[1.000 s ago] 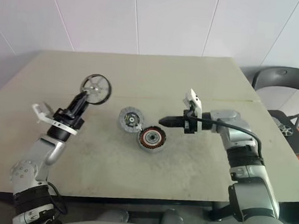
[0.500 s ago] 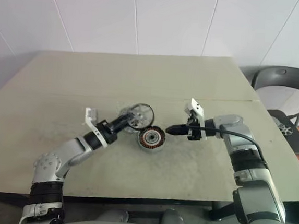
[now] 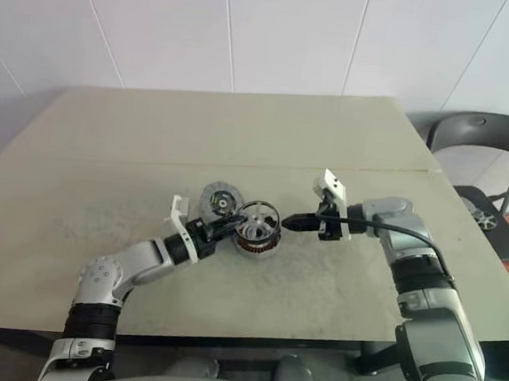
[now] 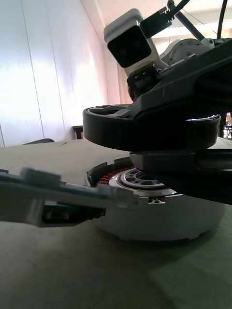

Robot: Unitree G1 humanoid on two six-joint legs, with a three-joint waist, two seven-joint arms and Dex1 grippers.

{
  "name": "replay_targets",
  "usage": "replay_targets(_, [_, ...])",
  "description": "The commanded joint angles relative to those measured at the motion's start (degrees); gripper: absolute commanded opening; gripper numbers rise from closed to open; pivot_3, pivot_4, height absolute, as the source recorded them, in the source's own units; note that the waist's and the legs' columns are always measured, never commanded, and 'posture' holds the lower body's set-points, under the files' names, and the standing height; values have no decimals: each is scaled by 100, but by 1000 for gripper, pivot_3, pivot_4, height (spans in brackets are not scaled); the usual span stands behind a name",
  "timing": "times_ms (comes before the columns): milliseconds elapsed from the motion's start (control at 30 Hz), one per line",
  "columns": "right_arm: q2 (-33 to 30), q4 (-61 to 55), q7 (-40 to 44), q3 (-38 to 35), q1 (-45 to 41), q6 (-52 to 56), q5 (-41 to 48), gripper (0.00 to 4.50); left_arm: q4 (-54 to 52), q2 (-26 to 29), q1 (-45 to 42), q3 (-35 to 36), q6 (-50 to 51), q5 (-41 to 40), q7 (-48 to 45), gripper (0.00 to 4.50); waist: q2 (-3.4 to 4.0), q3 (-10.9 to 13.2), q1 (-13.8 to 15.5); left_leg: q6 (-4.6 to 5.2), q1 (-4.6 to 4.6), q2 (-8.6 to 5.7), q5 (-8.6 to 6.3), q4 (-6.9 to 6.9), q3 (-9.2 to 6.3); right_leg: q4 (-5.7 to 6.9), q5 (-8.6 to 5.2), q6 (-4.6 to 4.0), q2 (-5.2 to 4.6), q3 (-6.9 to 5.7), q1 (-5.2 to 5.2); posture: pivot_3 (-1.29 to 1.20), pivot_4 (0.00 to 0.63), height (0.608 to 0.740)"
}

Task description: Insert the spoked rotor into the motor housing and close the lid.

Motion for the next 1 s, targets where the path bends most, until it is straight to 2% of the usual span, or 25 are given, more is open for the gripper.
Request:
replay_targets(33, [29,-101,-17,-89,-55,-27,50,0,16,-6,-101,42,73,42,-43,459,0,0,0,0,0,0,0,0,0,0,0,0,0,0,0,0,0,740])
replay_targets(800, [61,-76,-68,-111,-66,-51,61,0,2,-96,-97,217,85,194,129,459,1,-1,-3,0,1,0,0,0,0,1,0,0,0,0,0,0,0,740])
replay_targets(1000, [74,-54,-104,-127,-67,-71,61,0,-31,-29,-73,195,84,333,208,2457,1,-3,4,0,1,0,0,0,0,1,0,0,0,0,1,0,0,740])
